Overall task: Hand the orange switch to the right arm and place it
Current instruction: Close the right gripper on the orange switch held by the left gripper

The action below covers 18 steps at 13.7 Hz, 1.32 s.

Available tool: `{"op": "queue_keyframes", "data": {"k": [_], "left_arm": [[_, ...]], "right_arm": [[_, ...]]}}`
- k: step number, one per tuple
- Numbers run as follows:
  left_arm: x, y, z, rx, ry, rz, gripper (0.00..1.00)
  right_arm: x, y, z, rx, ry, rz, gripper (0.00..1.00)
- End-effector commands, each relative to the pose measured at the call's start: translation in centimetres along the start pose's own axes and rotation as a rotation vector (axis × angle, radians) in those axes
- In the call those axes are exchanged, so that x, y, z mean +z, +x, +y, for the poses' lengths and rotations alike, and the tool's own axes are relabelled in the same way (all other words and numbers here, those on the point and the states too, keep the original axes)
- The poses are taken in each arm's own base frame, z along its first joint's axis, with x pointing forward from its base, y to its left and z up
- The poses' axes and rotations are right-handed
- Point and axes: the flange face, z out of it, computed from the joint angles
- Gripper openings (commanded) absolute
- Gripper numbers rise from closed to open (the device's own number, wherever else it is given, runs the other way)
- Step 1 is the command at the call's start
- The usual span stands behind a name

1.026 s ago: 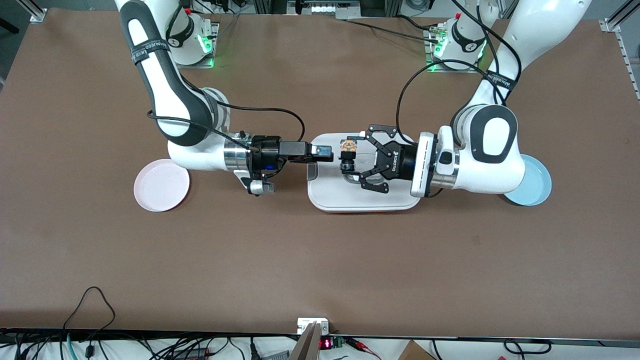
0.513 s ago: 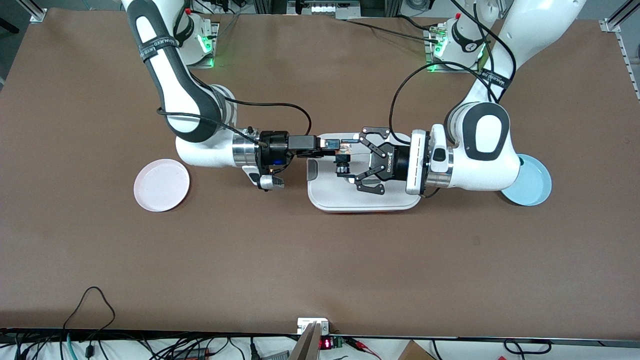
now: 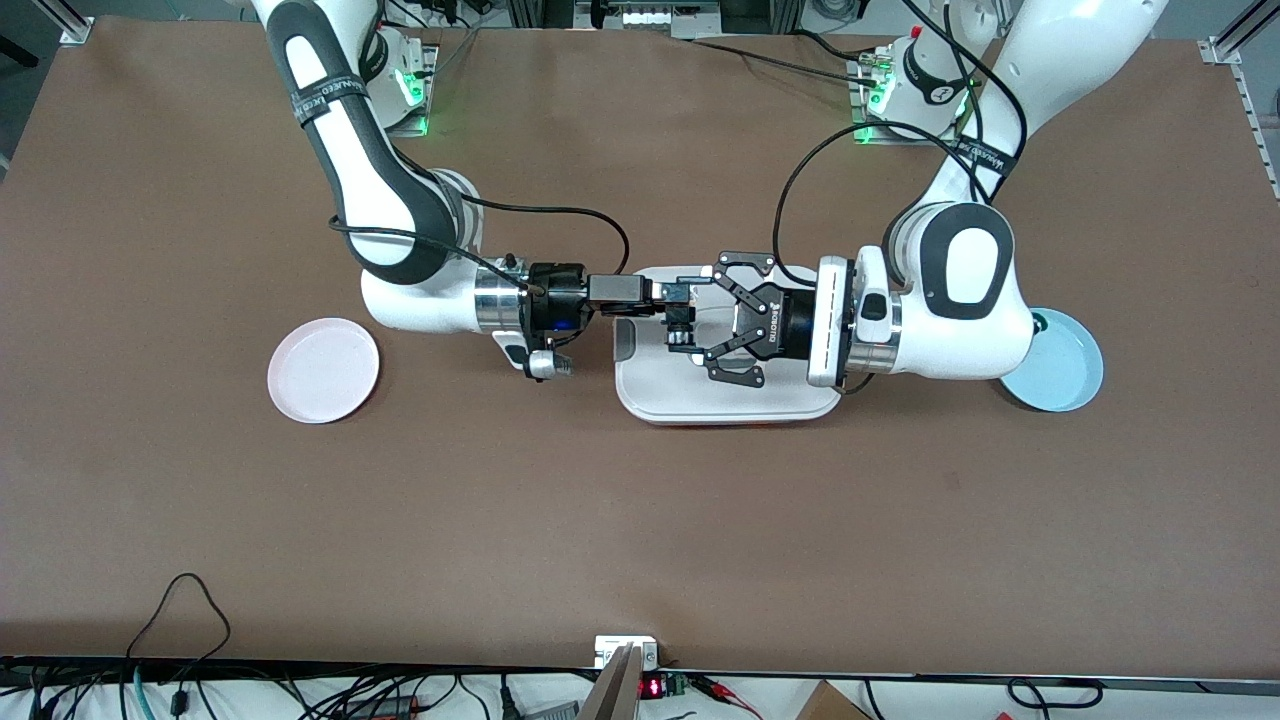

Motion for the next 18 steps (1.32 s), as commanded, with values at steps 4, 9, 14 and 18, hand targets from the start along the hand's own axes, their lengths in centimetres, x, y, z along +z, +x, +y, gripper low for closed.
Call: {"op": "queue_keyframes", "data": {"k": [4, 9, 14, 18], "left_arm": [[0.3, 0.2, 0.6, -0.003, 0.014, 0.022, 0.0], [0.6, 0.4, 0.8, -0.003, 0.008, 0.025, 0.0], [0.7, 0.4, 0.9, -0.005, 0.005, 0.025, 0.0], [0.7, 0.3, 0.9, -0.006, 0.004, 0.025, 0.0]], "right_arm": [[0.2, 0.5, -0.4, 0.001, 0.014, 0.016, 0.75], [-0.6, 1.0, -0.7, 0.004, 0.027, 0.026, 0.66], [-0.4, 1.2, -1.5, 0.002, 0.055, 0.036, 0.54], [-0.7, 1.3, -1.8, -0.003, 0.059, 0.037, 0.15]]}}
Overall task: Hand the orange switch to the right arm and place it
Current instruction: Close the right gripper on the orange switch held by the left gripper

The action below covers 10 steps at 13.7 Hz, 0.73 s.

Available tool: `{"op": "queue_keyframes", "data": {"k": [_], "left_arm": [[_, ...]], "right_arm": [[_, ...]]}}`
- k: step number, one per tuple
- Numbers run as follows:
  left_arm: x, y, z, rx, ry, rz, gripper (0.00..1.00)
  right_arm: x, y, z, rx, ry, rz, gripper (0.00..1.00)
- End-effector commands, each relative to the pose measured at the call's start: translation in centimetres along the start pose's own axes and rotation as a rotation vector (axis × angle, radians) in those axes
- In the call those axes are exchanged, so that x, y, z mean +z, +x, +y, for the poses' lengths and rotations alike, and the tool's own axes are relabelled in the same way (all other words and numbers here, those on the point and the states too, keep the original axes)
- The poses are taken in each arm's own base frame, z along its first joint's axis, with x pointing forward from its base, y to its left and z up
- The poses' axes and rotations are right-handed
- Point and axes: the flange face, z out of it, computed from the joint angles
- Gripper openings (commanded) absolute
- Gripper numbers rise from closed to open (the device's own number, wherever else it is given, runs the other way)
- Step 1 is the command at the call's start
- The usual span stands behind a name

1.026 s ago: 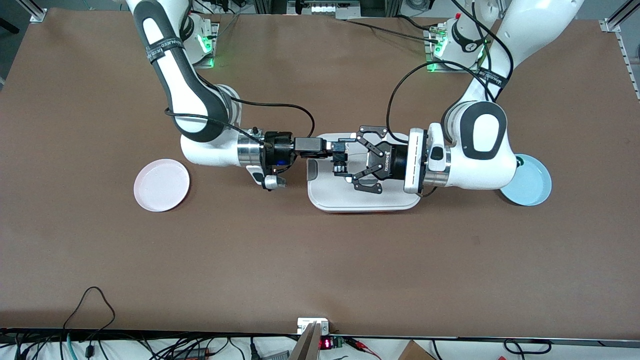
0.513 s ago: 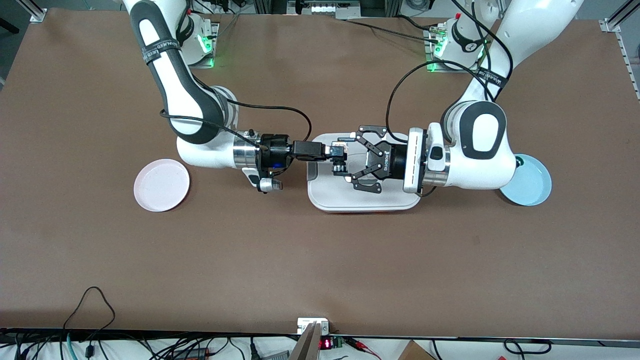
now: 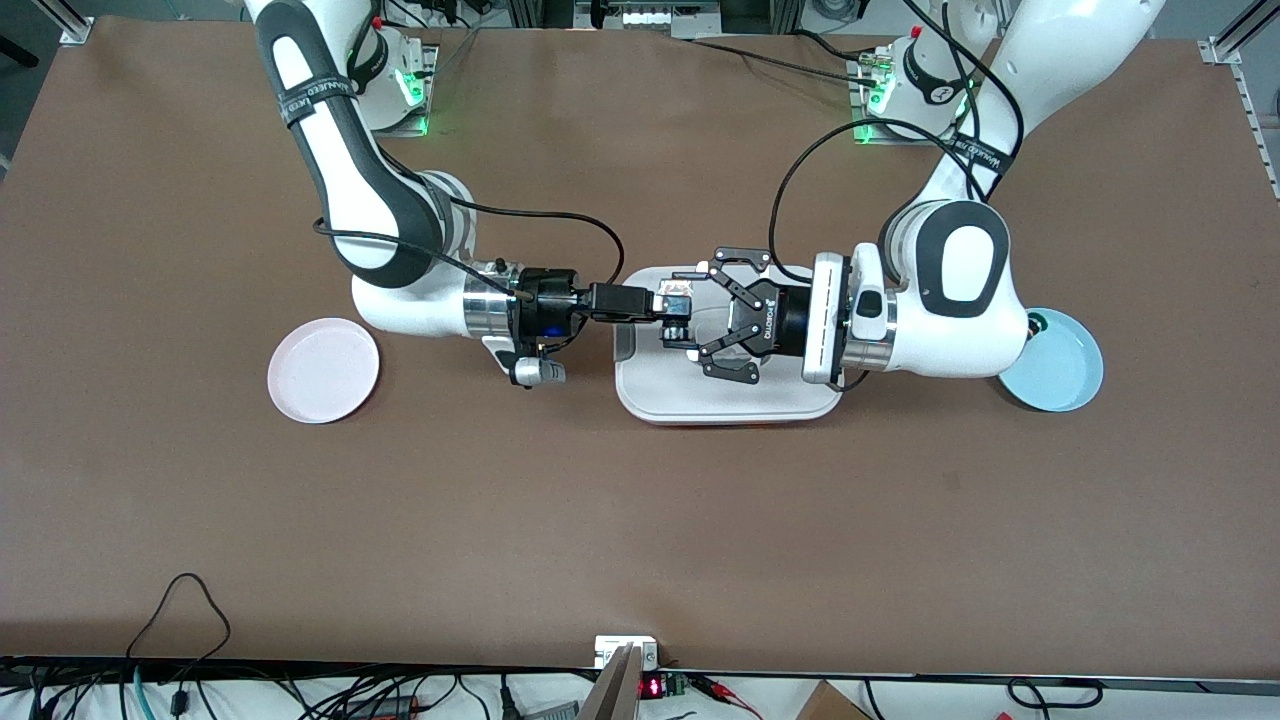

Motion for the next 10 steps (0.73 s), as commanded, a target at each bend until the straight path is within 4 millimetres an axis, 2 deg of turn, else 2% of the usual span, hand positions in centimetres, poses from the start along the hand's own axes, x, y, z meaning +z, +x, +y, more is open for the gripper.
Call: {"op": "queue_keyframes", "data": {"k": [1, 3, 6, 7, 8, 9, 10], "left_arm": [[0.24, 0.17, 0.69, -0.004, 0.011, 0.015, 0.0], [0.24, 0.17, 0.69, -0.004, 0.011, 0.015, 0.0], [0.15, 0.1, 0.66, -0.005, 0.012, 0.015, 0.0], [0.14, 0.29, 0.79, -0.003, 0.012, 0.016, 0.07], [0.12, 0.57, 0.92, -0.011, 0.013, 0.019, 0.48], [-0.19, 0.63, 0.89, -0.041, 0.011, 0.023, 0.99], [-0.47, 0.87, 1.17, -0.074, 0.013, 0.021, 1.0]], "right_arm": [[0.12, 0.53, -0.74, -0.009, 0.021, 0.008, 0.14], [0.14, 0.53, -0.81, -0.024, 0.022, 0.008, 0.09], [0.02, 0.67, -1.07, -0.03, 0.023, 0.013, 0.08], [0.04, 0.67, -1.15, -0.034, 0.024, 0.012, 0.08], [-0.05, 0.74, -1.17, -0.051, 0.024, 0.014, 0.08], [-0.05, 0.73, -1.16, -0.065, 0.023, 0.014, 0.08], [0.02, 0.67, -1.07, -0.067, 0.021, 0.012, 0.08]]}}
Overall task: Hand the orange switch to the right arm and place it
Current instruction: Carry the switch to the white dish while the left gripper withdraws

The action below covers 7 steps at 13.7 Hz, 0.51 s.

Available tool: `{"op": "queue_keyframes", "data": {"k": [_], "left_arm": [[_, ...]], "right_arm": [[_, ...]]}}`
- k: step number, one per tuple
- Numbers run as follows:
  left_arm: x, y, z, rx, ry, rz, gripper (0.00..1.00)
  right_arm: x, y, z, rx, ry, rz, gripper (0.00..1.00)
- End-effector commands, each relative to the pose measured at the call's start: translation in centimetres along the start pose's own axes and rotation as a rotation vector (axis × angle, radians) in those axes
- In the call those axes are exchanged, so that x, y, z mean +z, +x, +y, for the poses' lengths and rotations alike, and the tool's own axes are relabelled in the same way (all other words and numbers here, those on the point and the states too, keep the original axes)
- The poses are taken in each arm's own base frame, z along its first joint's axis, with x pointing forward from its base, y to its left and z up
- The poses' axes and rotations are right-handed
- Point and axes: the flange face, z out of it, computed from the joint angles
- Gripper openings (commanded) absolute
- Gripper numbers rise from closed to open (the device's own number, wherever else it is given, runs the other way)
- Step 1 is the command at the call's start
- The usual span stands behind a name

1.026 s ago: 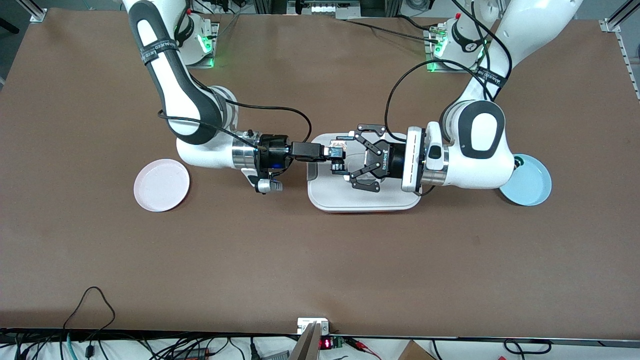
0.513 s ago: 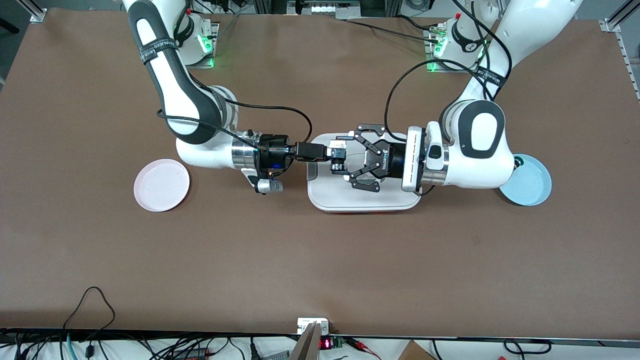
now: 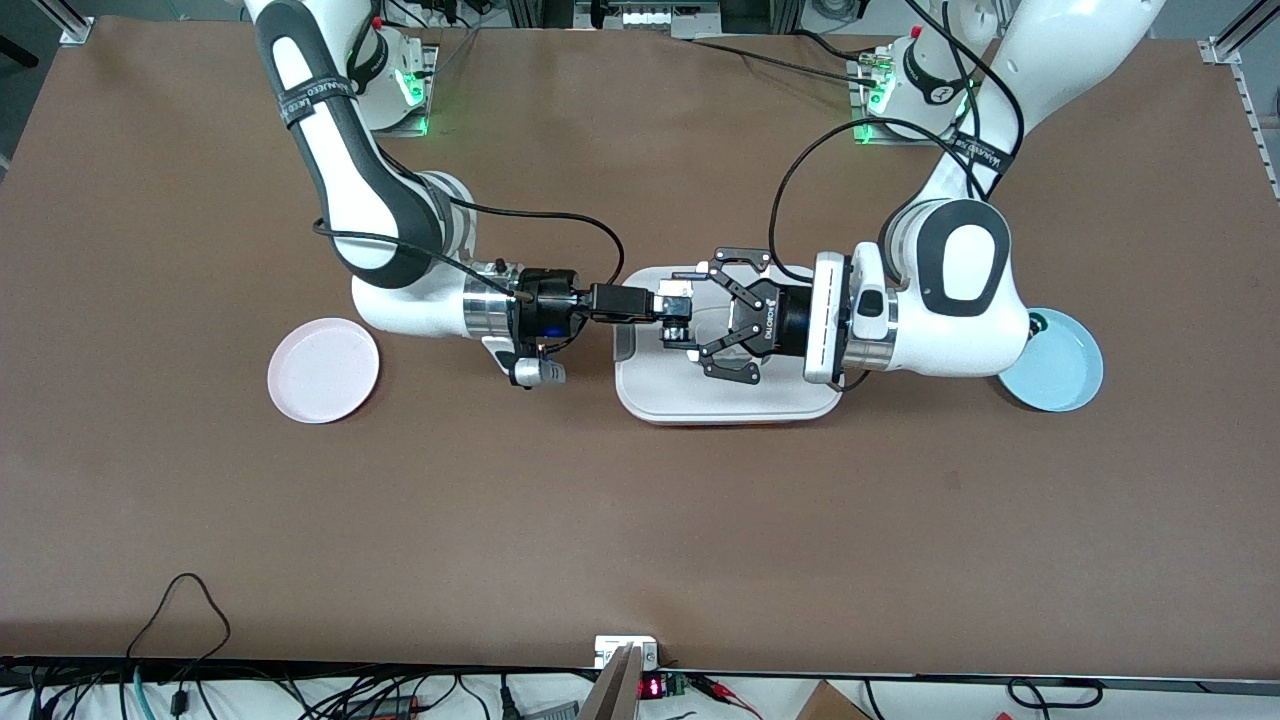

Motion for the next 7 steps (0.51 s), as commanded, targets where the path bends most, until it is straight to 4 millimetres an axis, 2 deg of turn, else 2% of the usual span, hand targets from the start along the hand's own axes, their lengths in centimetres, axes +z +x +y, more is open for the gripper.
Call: {"op": "queue_keyframes", "data": {"k": [1, 3, 4, 6, 7], "left_arm": [[-0.6, 1.3, 1.4, -0.066, 0.014, 0.018, 1.0], [-2.0, 2.8, 1.9, -0.064, 0.034, 0.009, 1.0], [-3.3, 2.9, 1.9, -0.063, 0.057, 0.01, 1.0], [-8.3, 4.5, 1.9, -0.038, 0.133, 0.014, 1.0], [-12.3, 5.2, 1.8, 0.0, 0.188, -0.044, 1.0]], "right_arm": [[0.0, 0.6, -0.9, -0.045, 0.019, 0.013, 0.08], [0.0, 0.6, -0.9, -0.045, 0.019, 0.012, 0.08], [0.0, 0.6, -0.8, -0.046, 0.017, 0.012, 0.08], [-1.4, 1.5, -1.4, -0.097, -0.002, 0.022, 0.07], [-3.0, 2.2, -1.6, -0.136, -0.043, 0.017, 0.06]]}}
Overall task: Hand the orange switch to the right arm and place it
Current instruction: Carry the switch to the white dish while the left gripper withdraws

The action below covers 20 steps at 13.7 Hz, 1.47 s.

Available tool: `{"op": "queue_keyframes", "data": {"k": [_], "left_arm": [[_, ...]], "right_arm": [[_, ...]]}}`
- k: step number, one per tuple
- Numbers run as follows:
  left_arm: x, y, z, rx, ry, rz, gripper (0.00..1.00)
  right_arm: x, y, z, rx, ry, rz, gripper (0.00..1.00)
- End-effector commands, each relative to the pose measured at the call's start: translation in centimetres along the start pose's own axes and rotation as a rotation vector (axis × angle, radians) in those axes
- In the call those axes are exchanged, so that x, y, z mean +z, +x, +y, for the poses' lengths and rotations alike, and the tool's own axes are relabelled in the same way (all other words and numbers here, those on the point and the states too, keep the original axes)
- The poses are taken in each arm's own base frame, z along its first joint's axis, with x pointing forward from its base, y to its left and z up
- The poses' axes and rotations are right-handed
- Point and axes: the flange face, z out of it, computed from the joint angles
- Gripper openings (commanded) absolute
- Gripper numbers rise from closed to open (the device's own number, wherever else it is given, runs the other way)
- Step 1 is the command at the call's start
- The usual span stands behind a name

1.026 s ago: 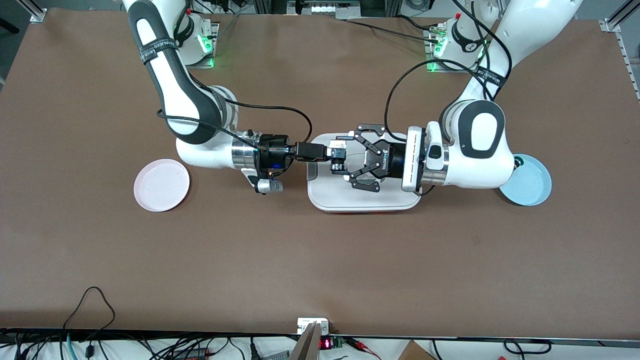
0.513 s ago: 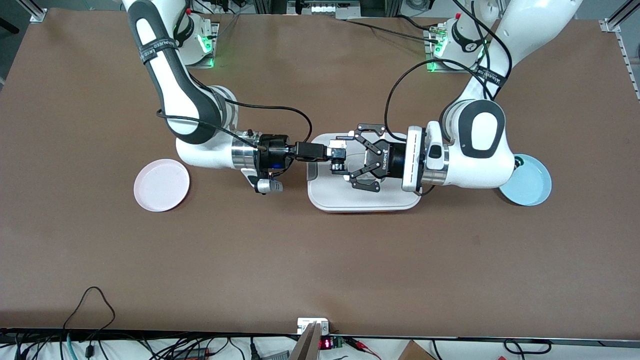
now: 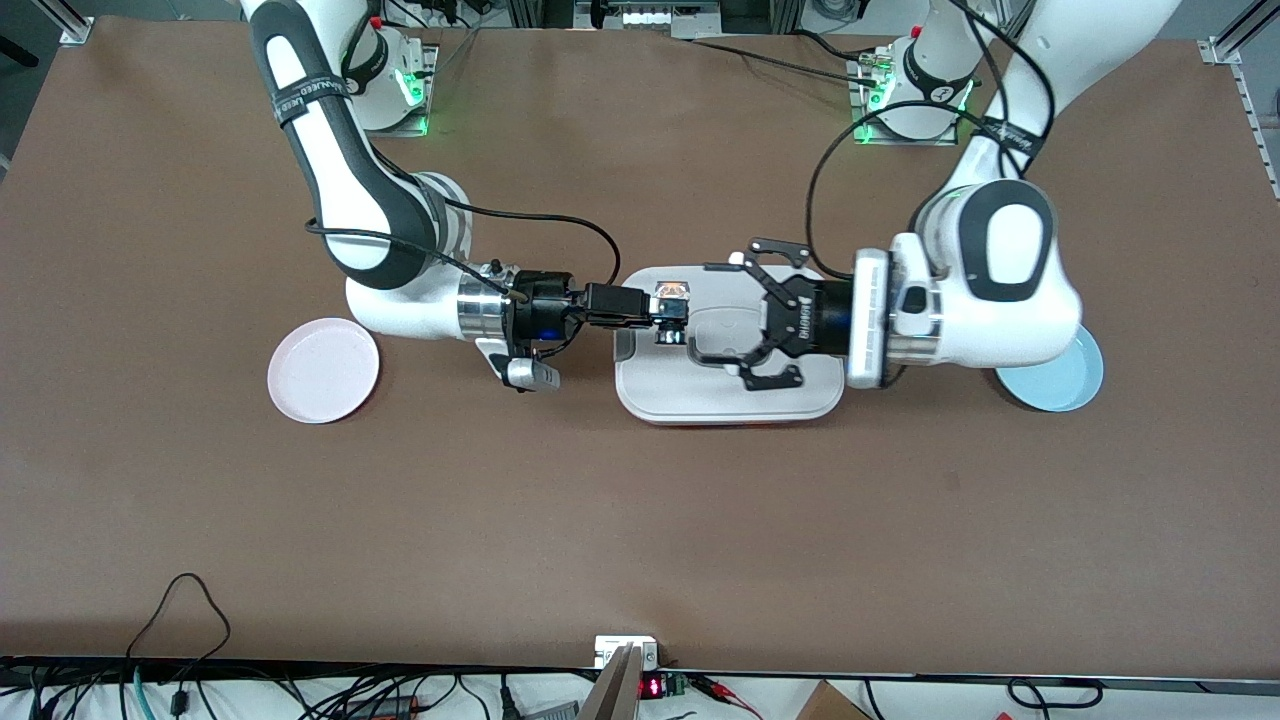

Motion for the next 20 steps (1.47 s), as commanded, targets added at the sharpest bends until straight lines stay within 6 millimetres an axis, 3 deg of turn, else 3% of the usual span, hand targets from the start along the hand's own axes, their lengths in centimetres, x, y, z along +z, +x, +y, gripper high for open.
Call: {"op": "queue_keyframes", "data": {"k": [1, 3, 6, 8, 9, 11, 12, 14, 17, 20], "left_arm": [[-9.2, 2.2, 1.0, 0.085, 0.133, -0.13, 1.0], [-15.2, 3.3, 1.9, 0.131, 0.233, -0.226, 1.0], [-24.9, 5.8, 4.3, 0.218, 0.403, -0.44, 1.0], [-27.4, 8.3, 6.5, 0.277, 0.489, -0.505, 1.0], [-28.2, 10.4, 8.1, 0.338, 0.557, -0.65, 1.0], [-28.7, 12.7, 11.5, 0.111, 0.736, -0.77, 1.0], [-27.8, 13.1, 12.5, 0.038, 0.775, -0.812, 1.0], [-27.3, 12.5, 13.4, -0.212, 0.892, -0.855, 1.0], [-25.8, 11.2, 14.1, -0.596, 1.12, -0.917, 1.0], [-24.9, 9.3, 14.0, -0.834, 1.284, -0.951, 1.0]], "right_arm": [[-3.7, 2.2, -1.5, -0.12, -0.106, -0.012, 0.06], [-7.0, 3.1, -2.4, -0.203, -0.237, -0.057, 0.06], [-12.5, 4.5, -2.1, -0.266, -0.406, -0.158, 0.06], [-16.4, 4.7, -2.1, -0.301, -0.509, -0.22, 0.06], [-18.5, 4.7, -1.4, -0.291, -0.553, -0.262, 0.06], [-22.8, 5.1, -0.3, -0.349, -0.698, -0.357, 0.06], [-24.5, 5.1, 0.2, -0.372, -0.754, -0.403, 0.06], [-27.4, 5.2, 1.7, -0.421, -0.851, -0.488, 0.06], [-30.1, 4.8, 5.0, -0.581, -1.024, -0.699, 0.06], [-34.6, 4.6, 7.9, -0.741, -1.158, -0.938, 0.06]]}}
